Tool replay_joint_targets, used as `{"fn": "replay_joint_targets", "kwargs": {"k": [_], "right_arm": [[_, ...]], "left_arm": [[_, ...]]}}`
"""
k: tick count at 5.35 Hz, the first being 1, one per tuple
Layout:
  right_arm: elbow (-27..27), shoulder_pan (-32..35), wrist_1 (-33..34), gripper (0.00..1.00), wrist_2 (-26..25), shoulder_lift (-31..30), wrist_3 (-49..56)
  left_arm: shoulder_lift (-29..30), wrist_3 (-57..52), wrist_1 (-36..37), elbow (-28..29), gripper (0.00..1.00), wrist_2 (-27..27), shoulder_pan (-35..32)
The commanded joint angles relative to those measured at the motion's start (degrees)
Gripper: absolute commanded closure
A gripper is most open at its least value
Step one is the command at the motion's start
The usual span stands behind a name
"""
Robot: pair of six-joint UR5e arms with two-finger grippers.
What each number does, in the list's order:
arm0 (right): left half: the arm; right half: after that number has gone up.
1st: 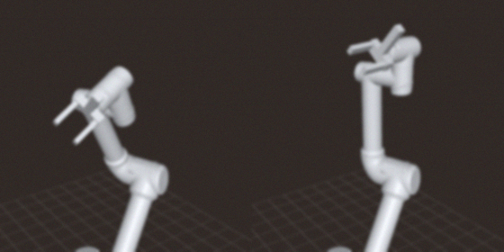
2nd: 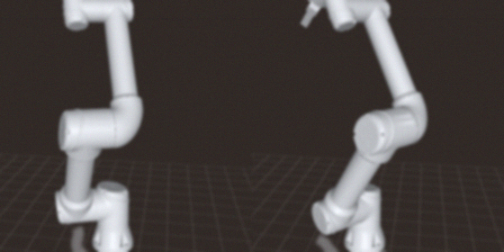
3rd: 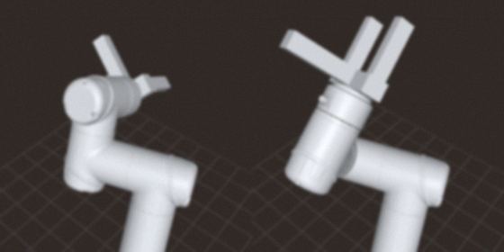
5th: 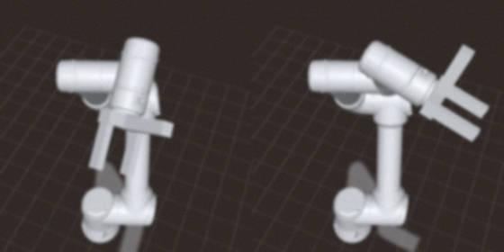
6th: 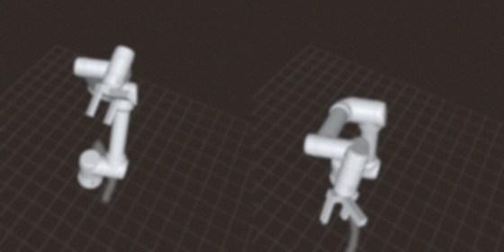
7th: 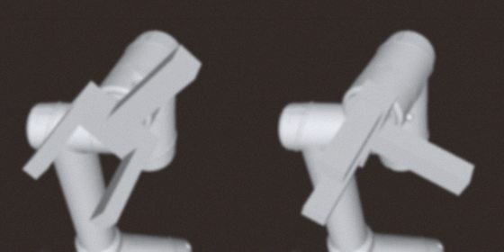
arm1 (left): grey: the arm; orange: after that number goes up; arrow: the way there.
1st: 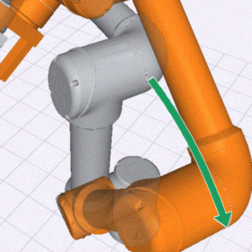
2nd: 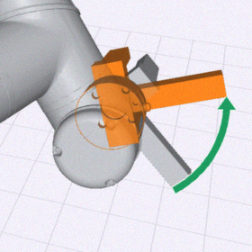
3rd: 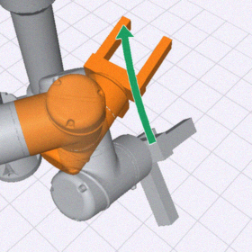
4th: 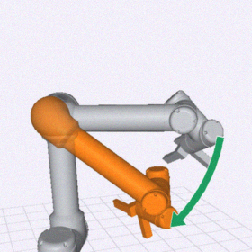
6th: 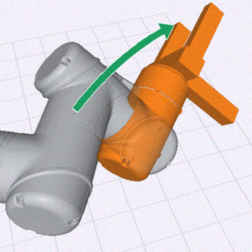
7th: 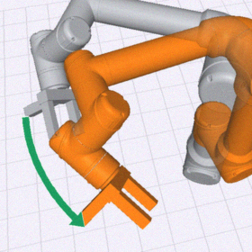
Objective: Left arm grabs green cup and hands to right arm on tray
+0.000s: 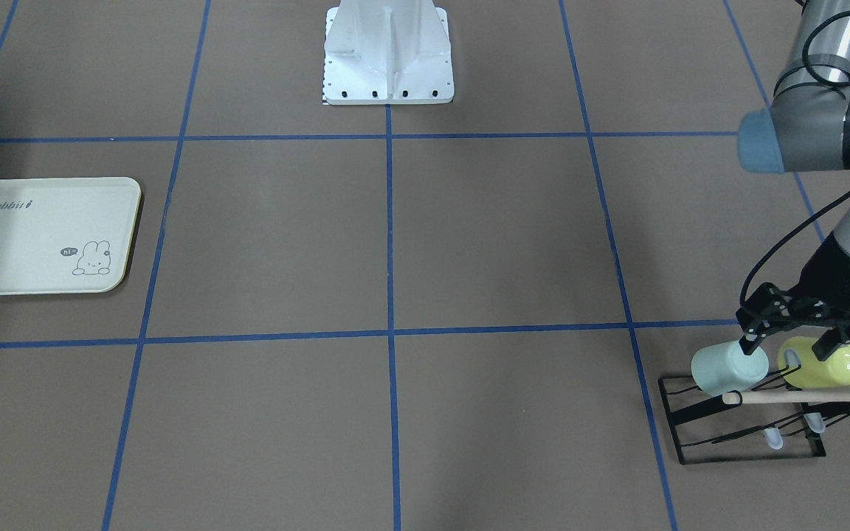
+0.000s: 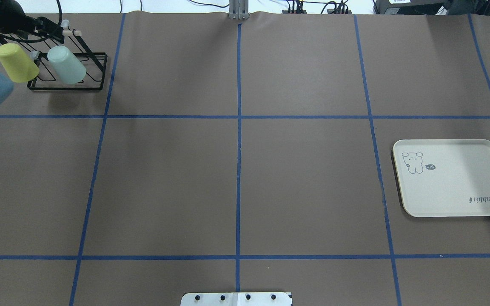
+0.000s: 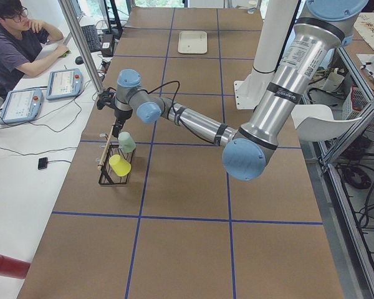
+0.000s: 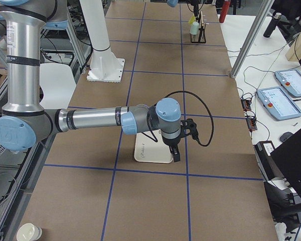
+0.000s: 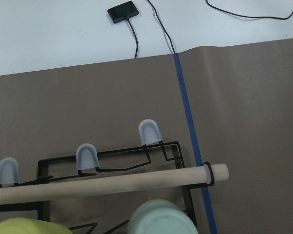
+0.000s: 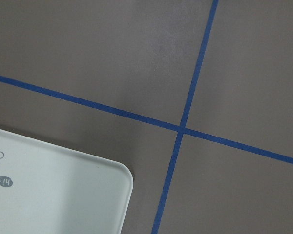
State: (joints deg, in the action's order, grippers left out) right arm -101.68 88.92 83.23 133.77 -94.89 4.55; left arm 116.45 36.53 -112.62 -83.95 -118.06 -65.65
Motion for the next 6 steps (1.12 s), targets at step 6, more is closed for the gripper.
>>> {"fn": "replay_joint_targets", "kwargs": {"k": [6], "right_arm": [[-0.01, 0.02, 0.00, 0.00, 0.96, 0.05, -0.51]], "left_arm": [[0.80, -0.76, 0.03, 4.92, 0.01, 0.29, 3.25]]}}
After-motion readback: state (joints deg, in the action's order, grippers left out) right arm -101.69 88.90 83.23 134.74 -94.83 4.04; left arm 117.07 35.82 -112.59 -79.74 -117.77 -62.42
